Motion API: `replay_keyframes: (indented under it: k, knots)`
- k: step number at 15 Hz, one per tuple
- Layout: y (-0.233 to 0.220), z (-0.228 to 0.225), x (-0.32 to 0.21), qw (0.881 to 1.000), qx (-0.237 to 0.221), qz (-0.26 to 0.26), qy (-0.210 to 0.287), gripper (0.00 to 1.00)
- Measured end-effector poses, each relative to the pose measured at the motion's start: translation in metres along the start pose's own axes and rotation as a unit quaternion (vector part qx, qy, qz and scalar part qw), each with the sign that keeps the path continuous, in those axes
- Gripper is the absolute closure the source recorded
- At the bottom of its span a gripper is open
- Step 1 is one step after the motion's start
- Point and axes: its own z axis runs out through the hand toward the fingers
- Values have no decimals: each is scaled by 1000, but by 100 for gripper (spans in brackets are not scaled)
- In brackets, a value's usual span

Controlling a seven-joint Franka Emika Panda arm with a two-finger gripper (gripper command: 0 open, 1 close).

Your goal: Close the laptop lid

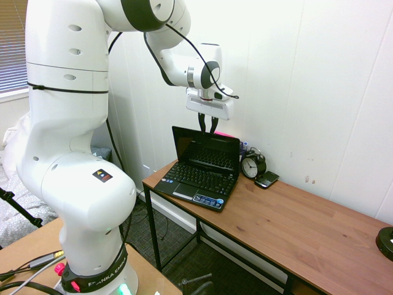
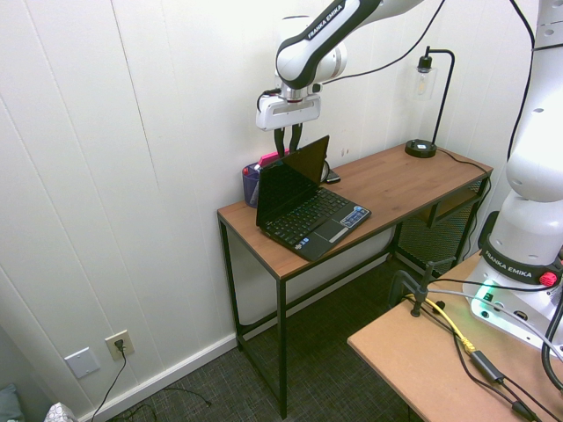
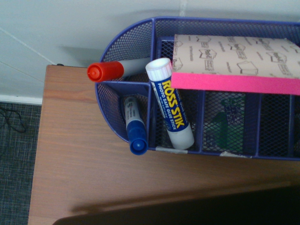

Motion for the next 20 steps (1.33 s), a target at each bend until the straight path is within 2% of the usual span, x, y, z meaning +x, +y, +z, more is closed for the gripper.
replay_keyframes:
  k: [10,20]
  knots:
    - [22,14,-16,1000,3,13,-9,100]
    - [85,75,-40,997,-5,55,-44,100]
